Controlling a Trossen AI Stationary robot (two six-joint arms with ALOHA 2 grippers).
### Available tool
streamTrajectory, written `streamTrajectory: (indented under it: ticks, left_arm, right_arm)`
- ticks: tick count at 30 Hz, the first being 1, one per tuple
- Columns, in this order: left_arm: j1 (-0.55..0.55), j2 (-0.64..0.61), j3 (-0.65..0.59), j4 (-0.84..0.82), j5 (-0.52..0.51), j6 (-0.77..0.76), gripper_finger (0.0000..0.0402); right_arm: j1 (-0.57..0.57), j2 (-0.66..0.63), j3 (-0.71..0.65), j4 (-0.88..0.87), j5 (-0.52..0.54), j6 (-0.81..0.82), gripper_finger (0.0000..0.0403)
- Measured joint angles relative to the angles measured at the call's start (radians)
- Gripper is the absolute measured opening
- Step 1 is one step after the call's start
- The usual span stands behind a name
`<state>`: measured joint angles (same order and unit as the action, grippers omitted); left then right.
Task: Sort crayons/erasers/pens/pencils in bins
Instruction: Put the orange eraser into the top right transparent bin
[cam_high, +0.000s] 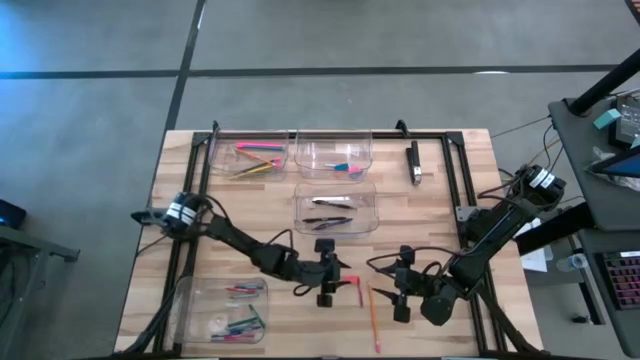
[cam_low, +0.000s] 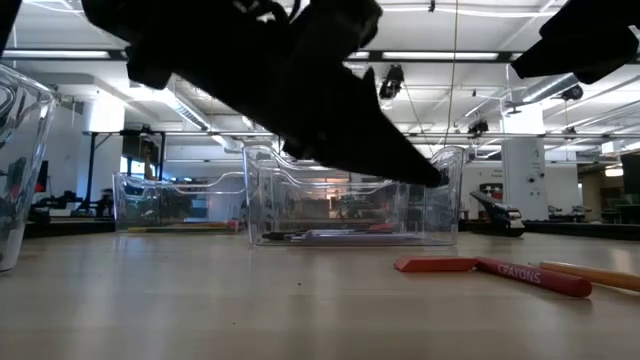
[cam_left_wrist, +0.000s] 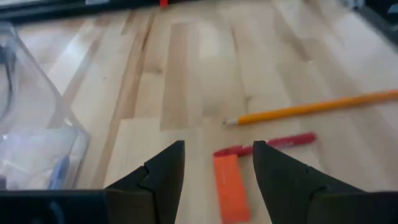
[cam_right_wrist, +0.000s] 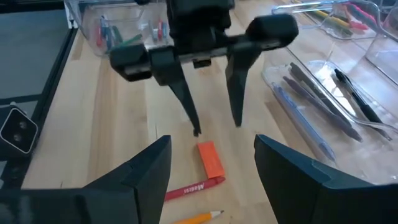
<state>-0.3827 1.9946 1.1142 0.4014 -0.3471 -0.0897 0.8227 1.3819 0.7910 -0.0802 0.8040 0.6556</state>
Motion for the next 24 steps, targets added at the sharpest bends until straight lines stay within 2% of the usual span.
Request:
streamTrajectory:
  ticks: [8, 13, 24]
  left_arm:
    - [0.007, 0.071, 0.026, -0.003, 0.063, -0.003, 0.0173]
    - [0.002, 0.081, 0.031, -0.032, -0.055, -0.032, 0.0173]
    - [0.001, 0.106, 0.030, -0.033, -0.055, -0.036, 0.0173]
  right_arm:
    - [0.012, 0.000, 0.000, 0.008, -0.003, 0.002, 0.0219]
    - [0.013, 0.000, 0.000, 0.010, -0.003, 0.035, 0.0219]
    - [0.017, 0.000, 0.000, 0.010, 0.001, 0.042, 0.0219]
